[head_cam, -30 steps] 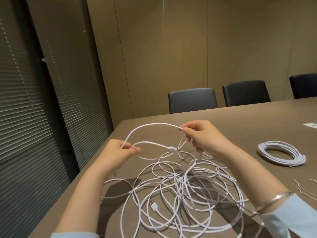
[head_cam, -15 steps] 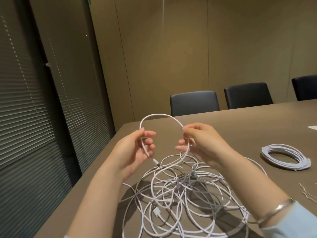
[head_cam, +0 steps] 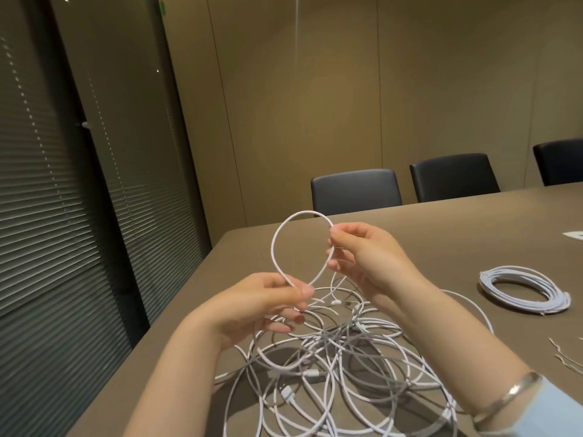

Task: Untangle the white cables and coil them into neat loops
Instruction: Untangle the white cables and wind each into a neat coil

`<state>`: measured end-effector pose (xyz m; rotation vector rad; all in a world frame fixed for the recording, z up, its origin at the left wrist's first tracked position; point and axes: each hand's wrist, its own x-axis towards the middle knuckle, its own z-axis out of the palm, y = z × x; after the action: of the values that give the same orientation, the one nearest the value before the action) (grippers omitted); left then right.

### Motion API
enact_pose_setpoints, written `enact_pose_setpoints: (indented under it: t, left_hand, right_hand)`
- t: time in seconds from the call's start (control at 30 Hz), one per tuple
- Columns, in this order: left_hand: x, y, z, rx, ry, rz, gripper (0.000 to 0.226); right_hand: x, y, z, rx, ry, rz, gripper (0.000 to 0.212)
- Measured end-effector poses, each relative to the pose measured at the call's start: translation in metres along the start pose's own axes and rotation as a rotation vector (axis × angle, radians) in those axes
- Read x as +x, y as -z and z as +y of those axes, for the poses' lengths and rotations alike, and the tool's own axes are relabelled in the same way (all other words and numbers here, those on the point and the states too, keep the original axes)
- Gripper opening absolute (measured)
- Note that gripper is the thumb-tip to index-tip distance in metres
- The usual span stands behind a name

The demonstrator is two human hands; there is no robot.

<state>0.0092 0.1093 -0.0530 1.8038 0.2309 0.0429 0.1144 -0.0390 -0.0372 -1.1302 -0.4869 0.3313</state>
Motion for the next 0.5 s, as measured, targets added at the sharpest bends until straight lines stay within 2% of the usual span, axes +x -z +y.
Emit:
enact_pose_setpoints:
  t: [0.07, 0.17, 0.3, 0.37, 0.5]
  left_hand:
    - [0.000, -0.001, 0.000, 0.046, -0.033, -0.003, 0.031]
    - [0.002, 0.000, 0.001, -0.014, -0.076, 0.124, 0.009]
    - [-0.001, 0.002, 0.004, -0.095, -0.128, 0.182, 0.006]
    - [0.000, 0.001, 0.006, -0.152, -0.142, 0.213, 0.007]
    - [0.002, -0.001, 0.006, -0.226, -0.191, 0.271, 0.014]
  right_hand:
    - [0.000, 0.001, 0.000, -0.013, 0.027, 0.018, 0.008]
    - [0.002, 0.006, 0.000, -0.078, 0.025, 0.035, 0.006]
    - [0.007, 0.012, 0.006, -0.246, -0.047, 0.011, 0.012]
    - [0.007, 0.013, 0.009, -0.308, -0.089, -0.058, 0.020]
    - [-0.001, 0.011, 0.011, -0.500, -0.135, -0.330, 0.031]
